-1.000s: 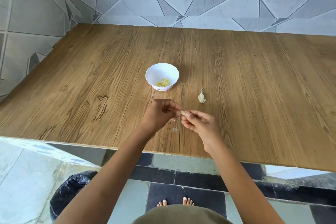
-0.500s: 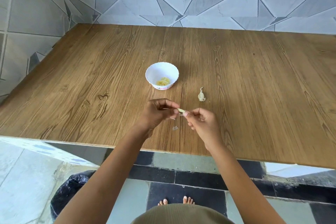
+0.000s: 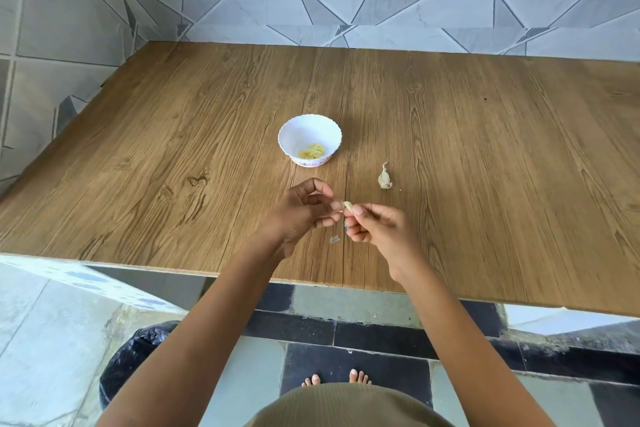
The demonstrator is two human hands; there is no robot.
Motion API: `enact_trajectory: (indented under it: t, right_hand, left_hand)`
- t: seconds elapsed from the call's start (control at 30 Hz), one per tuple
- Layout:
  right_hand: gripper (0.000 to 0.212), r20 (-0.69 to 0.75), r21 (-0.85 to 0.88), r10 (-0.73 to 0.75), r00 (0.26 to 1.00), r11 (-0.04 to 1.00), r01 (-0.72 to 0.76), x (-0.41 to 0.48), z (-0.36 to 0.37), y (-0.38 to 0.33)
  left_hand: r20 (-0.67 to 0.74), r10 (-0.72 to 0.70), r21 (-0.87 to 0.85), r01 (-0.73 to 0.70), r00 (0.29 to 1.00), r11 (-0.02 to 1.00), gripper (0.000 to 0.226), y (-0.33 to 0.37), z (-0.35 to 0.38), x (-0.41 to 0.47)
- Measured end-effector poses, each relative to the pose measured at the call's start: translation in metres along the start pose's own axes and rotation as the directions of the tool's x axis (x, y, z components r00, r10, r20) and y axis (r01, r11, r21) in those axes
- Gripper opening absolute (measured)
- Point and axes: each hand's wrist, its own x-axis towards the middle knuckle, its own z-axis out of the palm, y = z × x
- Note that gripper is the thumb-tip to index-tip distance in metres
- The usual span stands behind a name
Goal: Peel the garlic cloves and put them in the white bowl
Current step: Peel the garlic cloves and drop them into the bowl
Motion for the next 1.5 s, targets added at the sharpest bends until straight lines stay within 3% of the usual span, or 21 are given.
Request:
enact_trajectory:
  t: [0.1,0.2,0.3,0.43,0.57,0.73,0.83,1.0,1.17,1.23,1.33,1.5]
  right_hand:
    - [0.011,-0.024,0.007,-0.001,1.0,1.0,0.001,0.0,0.002,0.002]
    - [0.014,-0.072,-0.014,-0.018,0.997,1.0,0.017,-0.001,0.001,0.003]
    - [0.012,-0.111,-0.231,-0.163,0.98,0.964,0.134,0.0,-0.004,0.008]
    - [0.012,-0.079,-0.508,-0.375,0.924,0.812,0.286,0.001,-0.005,0.013]
    - [0.016,-0.042,-0.608,-0.445,0.894,0.722,0.331,0.0,-0.003,0.012]
    - [0.028,-0.056,-0.551,-0.408,0.911,0.773,0.313,0.003,0.0,0.011]
    - [0.03,-0.056,-0.587,-0.433,0.9,0.743,0.321,0.003,-0.002,0.011]
    - [0.024,0.021,-0.756,-0.619,0.785,0.504,0.417,0.003,-0.005,0.013]
    - [0.01,0.199,-0.872,-0.728,0.656,0.173,0.457,-0.001,-0.009,0.007]
    - [0.011,0.263,-0.875,-0.729,0.632,0.095,0.475,-0.002,-0.012,0.005]
    - [0.019,0.241,-0.86,-0.729,0.641,0.145,0.489,-0.001,-0.011,0.005]
    - [0.017,0.069,-0.715,-0.604,0.794,0.525,0.462,0.006,-0.005,0.014]
  left_hand:
    - [-0.05,0.025,0.033,-0.024,0.998,0.999,0.016,-0.002,0.002,0.001]
    - [-0.063,0.115,0.253,-0.095,0.991,0.963,0.018,-0.002,0.0,-0.001]
    - [0.006,0.219,0.441,-0.199,0.976,0.875,0.021,0.0,-0.002,-0.003]
    - [0.068,0.325,0.599,-0.299,0.943,0.743,0.013,0.002,0.001,0.0]
    - [0.075,0.37,0.642,-0.329,0.926,0.693,0.017,0.004,0.002,0.005]
    - [0.069,0.229,0.458,-0.235,0.971,0.857,0.016,0.004,0.004,0.003]
    - [0.103,0.264,0.489,-0.28,0.959,0.826,0.018,0.004,0.006,0.0]
    - [0.167,0.244,0.605,-0.295,0.955,0.739,0.022,0.008,0.006,0.002]
    - [0.195,0.099,0.464,-0.18,0.976,0.867,0.012,0.017,0.008,-0.002]
    - [0.211,0.053,0.421,-0.14,0.976,0.896,0.012,0.019,0.007,-0.003]
    - [0.195,0.053,0.361,-0.122,0.979,0.924,0.011,0.018,0.007,-0.003]
    - [0.161,0.228,0.392,-0.274,0.96,0.878,0.01,0.01,0.01,-0.003]
